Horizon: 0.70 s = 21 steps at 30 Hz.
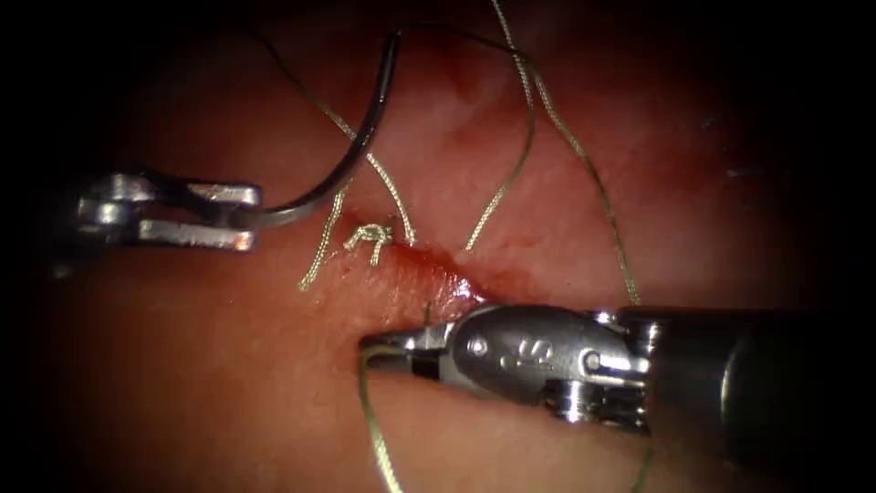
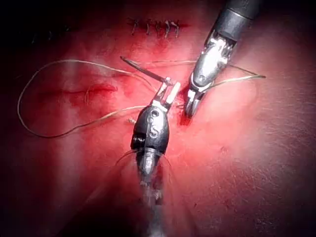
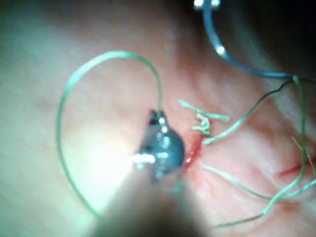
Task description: Wound Closure
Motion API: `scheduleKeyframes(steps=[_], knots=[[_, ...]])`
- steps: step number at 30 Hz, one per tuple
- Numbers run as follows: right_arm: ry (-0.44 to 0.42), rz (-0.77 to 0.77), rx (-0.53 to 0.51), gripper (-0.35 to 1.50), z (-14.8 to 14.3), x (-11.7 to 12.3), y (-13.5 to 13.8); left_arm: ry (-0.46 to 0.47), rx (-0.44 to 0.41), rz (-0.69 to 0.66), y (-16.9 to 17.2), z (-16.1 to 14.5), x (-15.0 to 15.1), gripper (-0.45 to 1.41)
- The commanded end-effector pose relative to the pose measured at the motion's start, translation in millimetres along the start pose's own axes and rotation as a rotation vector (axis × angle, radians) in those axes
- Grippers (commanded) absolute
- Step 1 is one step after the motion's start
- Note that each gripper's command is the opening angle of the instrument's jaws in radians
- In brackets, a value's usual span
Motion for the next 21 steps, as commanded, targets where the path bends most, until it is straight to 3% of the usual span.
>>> scheduleKeyframes(steps=[1, 2, 5, 10, 14, 15, 19, 20, 21], knots=[[0.004, -0.007, 0.003, -0.35, 0.5, 0.5, -0.5, 0.002, -0.001, 0.001, -0.2, 0.5, -0.5, -0.45], [0.003, -0.019, 0.002, -0.35, 0.2, 0.9, -1.1, -0.001, -0.003, 0.002, -0.2, 0.5, -0.5, -0.45], [-0.041, -0.105, 0.032, -0.35, 1.1, 2.8, -6.8, -0.001, -0.003, 0.002, -0.2, 0.5, -0.5, -0.45], [-0.079, -0.161, 0.089, -0.35, 2.8, 3.4, -12.2, -0.001, -0.001, 0.001, 0.0, 0.8, -0.4, -0.45], [-0.092, -0.181, 0.141, -0.35, 2.9, 4.9, -14.8, -0.001, 0.000, 0.001, 0.1, 1.0, -0.3, -0.45], [-0.075, -0.197, 0.188, -0.35, 2.6, 6.3, -16.4, -0.001, 0.000, 0.001, 0.2, 1.0, -0.3, -0.45], [-0.020, -0.213, 0.228, -0.35, 1.7, 8.8, -18.2, -0.001, 0.000, 0.001, 0.2, 1.0, -0.3, -0.45], [0.013, -0.206, 0.218, -0.18, 0.9, 9.2, -17.9, -0.001, 0.000, 0.001, 0.2, 1.0, -0.3, -0.45], [0.030, -0.203, 0.186, 0.29, 0.2, 9.2, -17.4, -0.001, 0.000, 0.001, 0.2, 1.0, -0.3, -0.45]])
